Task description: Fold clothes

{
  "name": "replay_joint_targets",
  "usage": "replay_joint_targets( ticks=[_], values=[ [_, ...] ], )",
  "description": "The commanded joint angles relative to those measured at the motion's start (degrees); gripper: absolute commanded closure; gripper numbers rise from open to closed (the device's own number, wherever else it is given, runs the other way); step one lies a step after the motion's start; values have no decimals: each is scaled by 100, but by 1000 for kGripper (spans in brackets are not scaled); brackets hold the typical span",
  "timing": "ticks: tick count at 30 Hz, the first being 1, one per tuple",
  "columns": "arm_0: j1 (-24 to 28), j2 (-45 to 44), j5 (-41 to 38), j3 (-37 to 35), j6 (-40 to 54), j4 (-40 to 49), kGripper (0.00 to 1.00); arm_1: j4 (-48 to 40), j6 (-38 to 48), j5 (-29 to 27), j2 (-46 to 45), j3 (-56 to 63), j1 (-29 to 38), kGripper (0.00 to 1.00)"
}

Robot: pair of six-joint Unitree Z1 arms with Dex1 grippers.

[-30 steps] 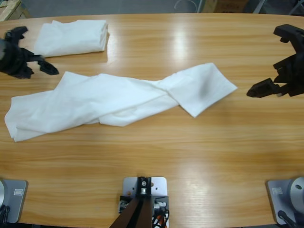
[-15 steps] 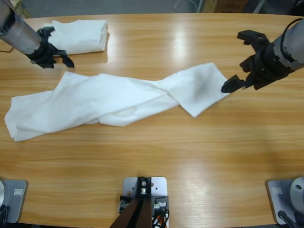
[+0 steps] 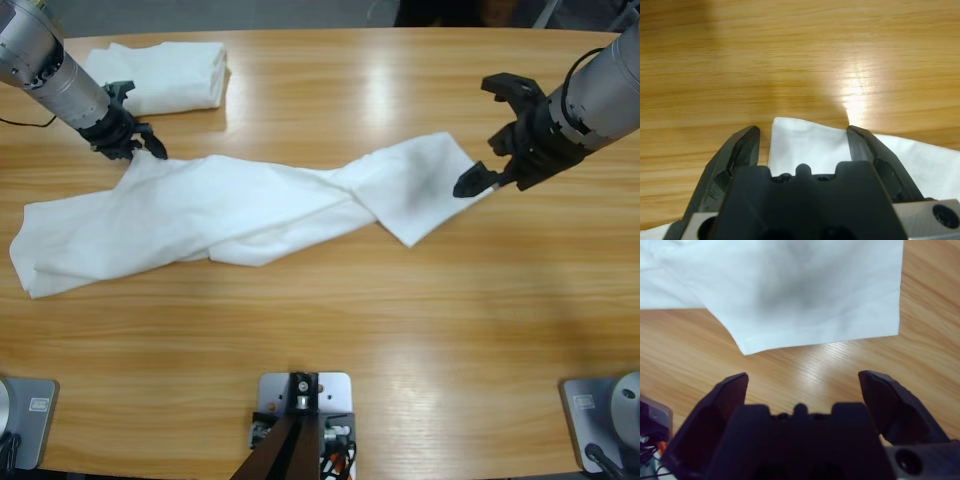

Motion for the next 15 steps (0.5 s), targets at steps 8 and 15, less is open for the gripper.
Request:
replay_joint_targets(
  ticks=[8, 15],
  values=[
    [-12, 255, -44, 384, 237, 189, 1000, -140, 60, 252, 110, 42, 65, 110],
    [-49, -84, 75, 312, 281, 229, 1000, -148, 60, 273, 115, 45, 65, 110]
  ],
)
